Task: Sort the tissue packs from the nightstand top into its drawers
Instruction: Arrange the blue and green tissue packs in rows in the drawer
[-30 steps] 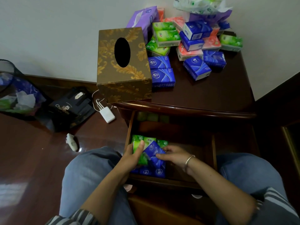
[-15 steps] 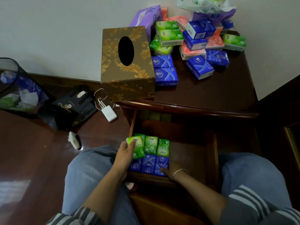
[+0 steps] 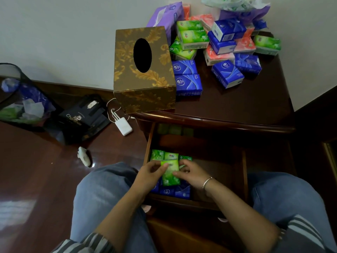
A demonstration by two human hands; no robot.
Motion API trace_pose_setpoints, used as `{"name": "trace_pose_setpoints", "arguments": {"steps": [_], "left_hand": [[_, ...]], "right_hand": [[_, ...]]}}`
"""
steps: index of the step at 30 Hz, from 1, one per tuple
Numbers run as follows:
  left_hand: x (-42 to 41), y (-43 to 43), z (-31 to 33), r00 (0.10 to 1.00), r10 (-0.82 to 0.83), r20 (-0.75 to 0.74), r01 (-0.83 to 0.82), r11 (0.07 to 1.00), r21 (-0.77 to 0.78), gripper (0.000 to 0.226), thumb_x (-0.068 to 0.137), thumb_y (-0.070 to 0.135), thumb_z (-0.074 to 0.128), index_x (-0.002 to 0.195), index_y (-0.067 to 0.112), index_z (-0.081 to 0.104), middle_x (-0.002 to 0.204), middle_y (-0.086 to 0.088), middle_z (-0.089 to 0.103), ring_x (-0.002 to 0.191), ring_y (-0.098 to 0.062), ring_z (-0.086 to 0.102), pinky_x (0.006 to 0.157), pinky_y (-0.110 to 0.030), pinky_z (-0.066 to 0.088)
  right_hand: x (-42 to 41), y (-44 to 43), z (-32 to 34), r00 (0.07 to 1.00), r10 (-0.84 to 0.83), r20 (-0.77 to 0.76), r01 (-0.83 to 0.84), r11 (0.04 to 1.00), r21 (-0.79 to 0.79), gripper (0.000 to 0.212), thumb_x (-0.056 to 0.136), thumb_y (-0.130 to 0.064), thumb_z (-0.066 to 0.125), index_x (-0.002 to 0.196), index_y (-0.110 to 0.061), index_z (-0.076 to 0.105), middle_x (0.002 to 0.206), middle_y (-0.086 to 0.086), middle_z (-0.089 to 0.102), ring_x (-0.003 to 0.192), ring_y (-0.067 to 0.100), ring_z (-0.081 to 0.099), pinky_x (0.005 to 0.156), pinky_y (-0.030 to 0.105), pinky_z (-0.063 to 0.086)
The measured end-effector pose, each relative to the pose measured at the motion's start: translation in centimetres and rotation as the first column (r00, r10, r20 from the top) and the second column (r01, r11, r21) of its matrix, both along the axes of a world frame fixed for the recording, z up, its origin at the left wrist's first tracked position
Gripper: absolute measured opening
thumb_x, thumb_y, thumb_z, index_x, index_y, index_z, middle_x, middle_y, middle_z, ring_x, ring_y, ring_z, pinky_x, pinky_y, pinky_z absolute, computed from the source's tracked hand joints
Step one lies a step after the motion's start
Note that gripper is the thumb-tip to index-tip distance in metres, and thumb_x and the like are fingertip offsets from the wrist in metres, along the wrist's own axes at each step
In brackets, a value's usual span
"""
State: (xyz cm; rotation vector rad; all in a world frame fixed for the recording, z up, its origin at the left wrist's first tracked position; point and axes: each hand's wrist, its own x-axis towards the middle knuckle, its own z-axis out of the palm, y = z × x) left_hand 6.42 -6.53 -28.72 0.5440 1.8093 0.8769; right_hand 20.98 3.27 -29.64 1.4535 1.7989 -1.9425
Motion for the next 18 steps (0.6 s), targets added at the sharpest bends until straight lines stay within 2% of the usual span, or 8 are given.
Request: {"name": "trace_pose_setpoints", "arguments": {"steps": [2,4,6,8,9,14,16,18], "left_hand": [[-0.8,0.0,-0.3,0.926,-0.054,-0.374,0.039,0.998,-0.048,0.035,0.092,0.035,0.059,0.118,0.012,0.064,0.117,-0.009,0.061,0.107,-0.024,0.059,0.095,-0.038,0.048],[-1.4,-0.1,-0.5,0.857,0.018,-0.515,-0.063,0.996,-0.07,0.044,0.095,0.03,0.056,0.132,0.007,0.053,0.138,-0.015,0.045,0.124,-0.031,0.047,0.104,-0.04,0.037],[-1.5,0.0,-0.8,0.894,0.014,-0.447,-0.098,0.981,-0.165,0.05,0.095,0.026,0.054,0.138,0.002,0.043,0.144,-0.019,0.04,0.129,-0.034,0.043,0.107,-0.042,0.036],[-1.1,0.2,-1.2,0.948,-0.012,-0.318,-0.063,0.972,-0.226,0.038,0.095,0.024,0.053,0.126,0.002,0.046,0.128,-0.02,0.055,0.106,-0.029,0.057,0.09,-0.041,0.046],[-0.8,0.3,-1.4,0.96,-0.025,-0.277,-0.044,0.969,-0.241,0.033,0.096,0.023,0.052,0.122,0.003,0.048,0.12,-0.018,0.06,0.094,-0.024,0.058,0.08,-0.036,0.045],[-0.9,0.2,-2.1,0.96,-0.013,-0.279,-0.05,0.974,-0.22,0.027,0.095,0.02,0.051,0.12,0.009,0.05,0.097,-0.001,0.056,0.068,-0.007,0.05,0.055,-0.019,0.035],[-1.0,0.1,-2.4,0.959,-0.007,-0.283,-0.055,0.976,-0.211,0.021,0.095,0.02,0.052,0.114,0.011,0.051,0.093,0.001,0.055,0.063,0.001,0.046,0.05,-0.014,0.031],[-1.0,0.0,-2.7,0.962,-0.008,-0.273,-0.052,0.975,-0.214,0.017,0.095,0.02,0.052,0.11,0.013,0.05,0.093,0.0,0.056,0.064,0.0,0.047,0.051,-0.015,0.033]], "right_hand": [[1.1,1.1,-1.1,0.992,-0.119,0.05,0.12,0.993,-0.022,0.034,0.089,-0.013,0.061,0.121,-0.004,0.053,0.108,0.016,0.065,0.074,0.011,0.058,0.051,0.015,0.042],[2.4,2.4,-2.4,0.958,-0.26,0.122,0.253,0.965,0.074,0.033,0.089,-0.011,0.06,0.119,0.0,0.055,0.116,0.02,0.063,0.071,0.011,0.056,0.046,0.012,0.042],[2.7,3.4,-3.8,0.933,-0.316,0.173,0.288,0.942,0.173,0.032,0.087,-0.012,0.063,0.116,0.001,0.058,0.116,0.021,0.064,0.082,0.022,0.062,0.061,0.019,0.049],[2.1,3.7,-5.0,0.937,-0.274,0.219,0.227,0.949,0.217,0.032,0.086,-0.016,0.064,0.112,0.002,0.062,0.114,0.023,0.065,0.1,0.033,0.063,0.083,0.036,0.051],[1.5,3.8,-5.5,0.942,-0.234,0.241,0.18,0.957,0.226,0.032,0.087,-0.019,0.064,0.111,0.003,0.063,0.113,0.023,0.065,0.103,0.035,0.062,0.089,0.041,0.05],[-0.1,3.3,-6.7,0.917,-0.026,0.398,-0.073,0.97,0.232,0.037,0.093,-0.033,0.051,0.107,-0.001,0.064,0.114,0.021,0.065,0.104,0.034,0.06,0.084,0.034,0.046],[0.0,2.8,-6.6,0.93,0.014,0.367,-0.079,0.983,0.163,0.031,0.093,-0.028,0.053,0.111,-0.004,0.063,0.117,0.017,0.064,0.105,0.03,0.061,0.082,0.03,0.046],[0.5,2.6,-6.2,0.955,0.018,0.297,-0.025,1.0,0.019,0.028,0.094,-0.026,0.052,0.114,-0.008,0.061,0.121,0.013,0.064,0.092,0.019,0.063,0.072,0.024,0.046]]}}
